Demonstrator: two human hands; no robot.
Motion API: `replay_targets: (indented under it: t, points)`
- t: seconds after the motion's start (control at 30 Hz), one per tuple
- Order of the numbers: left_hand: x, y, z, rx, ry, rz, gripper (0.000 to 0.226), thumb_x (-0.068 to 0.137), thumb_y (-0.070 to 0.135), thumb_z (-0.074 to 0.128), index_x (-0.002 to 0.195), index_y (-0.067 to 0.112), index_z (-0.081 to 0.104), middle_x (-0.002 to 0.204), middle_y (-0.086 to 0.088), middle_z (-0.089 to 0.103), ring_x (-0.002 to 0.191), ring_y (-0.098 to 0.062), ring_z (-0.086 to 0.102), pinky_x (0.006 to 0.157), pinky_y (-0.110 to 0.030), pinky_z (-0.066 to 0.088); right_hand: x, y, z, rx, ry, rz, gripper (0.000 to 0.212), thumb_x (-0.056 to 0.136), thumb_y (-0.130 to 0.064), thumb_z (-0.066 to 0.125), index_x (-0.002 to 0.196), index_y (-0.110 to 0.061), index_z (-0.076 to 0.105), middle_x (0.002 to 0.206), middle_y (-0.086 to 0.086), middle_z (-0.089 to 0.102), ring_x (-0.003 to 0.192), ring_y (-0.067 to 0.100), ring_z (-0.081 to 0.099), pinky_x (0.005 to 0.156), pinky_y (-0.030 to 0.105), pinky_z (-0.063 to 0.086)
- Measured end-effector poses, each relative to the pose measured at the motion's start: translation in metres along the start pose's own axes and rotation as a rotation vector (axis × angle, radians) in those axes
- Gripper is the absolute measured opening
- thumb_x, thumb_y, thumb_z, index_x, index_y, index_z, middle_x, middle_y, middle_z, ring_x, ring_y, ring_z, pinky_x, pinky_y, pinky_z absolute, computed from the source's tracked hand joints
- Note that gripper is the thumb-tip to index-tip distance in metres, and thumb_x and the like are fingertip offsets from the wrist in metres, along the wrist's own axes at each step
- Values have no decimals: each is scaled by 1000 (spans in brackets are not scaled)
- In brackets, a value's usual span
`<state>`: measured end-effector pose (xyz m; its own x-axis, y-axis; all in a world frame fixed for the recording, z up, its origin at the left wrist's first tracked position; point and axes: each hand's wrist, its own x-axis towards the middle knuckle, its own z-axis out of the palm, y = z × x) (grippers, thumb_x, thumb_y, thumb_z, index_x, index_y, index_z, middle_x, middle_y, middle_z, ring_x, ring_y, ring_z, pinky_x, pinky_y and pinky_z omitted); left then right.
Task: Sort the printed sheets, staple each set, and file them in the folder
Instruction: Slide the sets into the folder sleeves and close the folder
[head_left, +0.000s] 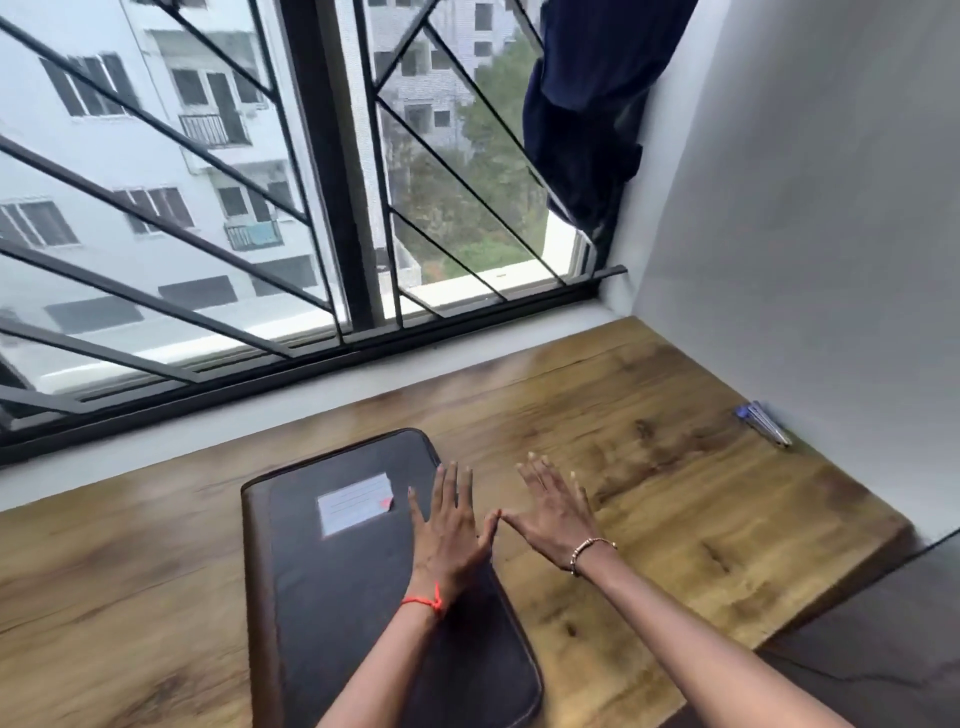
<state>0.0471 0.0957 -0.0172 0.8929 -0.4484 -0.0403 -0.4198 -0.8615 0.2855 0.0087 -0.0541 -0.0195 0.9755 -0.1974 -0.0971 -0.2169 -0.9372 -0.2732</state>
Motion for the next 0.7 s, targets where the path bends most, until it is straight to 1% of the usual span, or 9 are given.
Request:
replay_targets:
  t: [0.07,0.1,0.2,0.27,0.3,0.4,0.5,0.6,0.7]
  points:
    - [16,36,7,-17,27,43,92,71,67,-7,149,18,3,158,1,-4,144,-14,-9,113,-49,-9,2,39,-13,-21,8,27,123,47,-91,-10,149,-25,9,158,-6,-5,145,10,-6,117,42,-4]
    - [22,51,12,-21,37,59,95,67,65,-11,149,19,3,158,1,-4,144,-15,-9,114,-48,-9,3,57,-19,-29,6,41,121,49,-91,-8,149,-26,9,158,-6,-6,145,10,-6,117,42,-4]
    - [42,104,28,-35,36,111,95,67,64,-13,149,19,3,158,0,-4,145,-15,-9,113,-47,-10,5,120,-39,-43,10,96,96,69,-77,7,150,-25,8,158,-5,-8,145,11,-7,117,43,-4]
    - [56,133,38,-34,27,146,95,68,64,-13,149,18,4,158,1,-4,144,-15,-9,113,-45,-12,5,157,-49,-59,8,132,78,87,-66,26,150,-23,8,158,-3,-7,146,13,-6,117,43,-3]
    - [63,151,44,-39,21,158,95,68,64,-14,149,18,3,158,0,-4,144,-15,-10,112,-44,-14,5,179,-55,-63,13,154,74,90,-60,32,150,-22,8,158,-2,-6,146,14,-6,117,43,-1]
    - [80,195,57,-78,16,187,98,67,70,-16,149,19,2,158,0,-5,144,-14,-13,108,-40,-20,4,236,-69,-69,17,233,71,93,-55,35,150,-22,8,158,0,-5,146,18,-5,118,43,4]
    - [96,232,66,-103,4,224,110,61,77,-28,149,19,2,157,-1,-6,140,-11,-19,110,-41,-18,8,282,-82,-65,33,304,70,92,-53,38,149,-23,10,158,1,-1,146,20,0,118,42,9]
    - [111,262,73,-104,-7,242,96,70,70,-13,149,18,3,158,0,-5,143,-13,-15,110,-42,-18,14,317,-94,-29,67,348,68,92,-47,45,148,-23,14,157,1,1,145,21,7,117,39,18]
    - [127,288,79,-113,-19,251,94,69,65,-12,149,18,4,158,-1,-4,144,-14,-12,109,-41,-19,20,341,-105,15,52,414,68,92,-40,49,148,-29,13,154,8,8,139,28,22,112,39,26]
